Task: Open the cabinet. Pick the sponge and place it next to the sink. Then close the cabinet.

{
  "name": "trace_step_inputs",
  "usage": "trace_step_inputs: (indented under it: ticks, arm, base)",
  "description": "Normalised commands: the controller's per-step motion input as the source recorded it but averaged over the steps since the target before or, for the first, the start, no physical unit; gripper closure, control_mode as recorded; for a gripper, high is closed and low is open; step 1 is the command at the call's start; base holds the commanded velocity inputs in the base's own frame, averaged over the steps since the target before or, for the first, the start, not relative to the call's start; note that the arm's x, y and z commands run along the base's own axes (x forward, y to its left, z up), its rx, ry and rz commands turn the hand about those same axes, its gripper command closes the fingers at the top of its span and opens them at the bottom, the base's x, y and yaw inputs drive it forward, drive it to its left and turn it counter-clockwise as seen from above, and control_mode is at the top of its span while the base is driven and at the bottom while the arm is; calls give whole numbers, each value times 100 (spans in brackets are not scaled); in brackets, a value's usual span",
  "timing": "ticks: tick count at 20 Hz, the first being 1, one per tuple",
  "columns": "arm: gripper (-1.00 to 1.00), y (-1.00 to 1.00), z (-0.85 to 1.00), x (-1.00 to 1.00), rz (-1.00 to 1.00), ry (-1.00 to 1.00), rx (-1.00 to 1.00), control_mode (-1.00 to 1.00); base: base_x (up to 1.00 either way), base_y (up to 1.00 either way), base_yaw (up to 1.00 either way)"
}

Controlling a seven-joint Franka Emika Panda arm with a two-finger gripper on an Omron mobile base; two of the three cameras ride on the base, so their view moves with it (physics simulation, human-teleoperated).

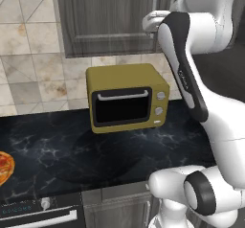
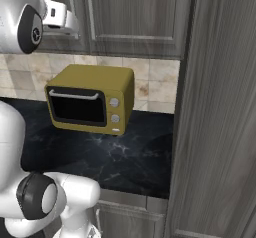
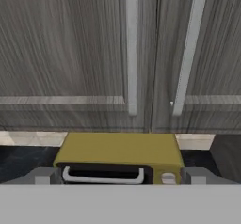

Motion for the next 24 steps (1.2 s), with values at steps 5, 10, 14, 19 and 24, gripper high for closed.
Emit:
trace_step_inputs:
  ticks: [5, 10, 14, 19, 24]
  arm:
    - [-100, 0, -11, 15, 0, -8, 0, -100]
    - [-100, 0, -10, 29, 0, -13, 0, -100]
    - [-100, -6, -1, 51, 0, -3, 0, -100]
    - [-100, -10, 0, 57, 0, 0, 0, -100]
    - [-100, 0, 0, 19, 0, 0, 0, -100]
  base:
    - [0, 0, 0]
    - [0, 0, 0]
    - [0, 0, 0]
    - [0, 0, 0]
    - [0, 0, 0]
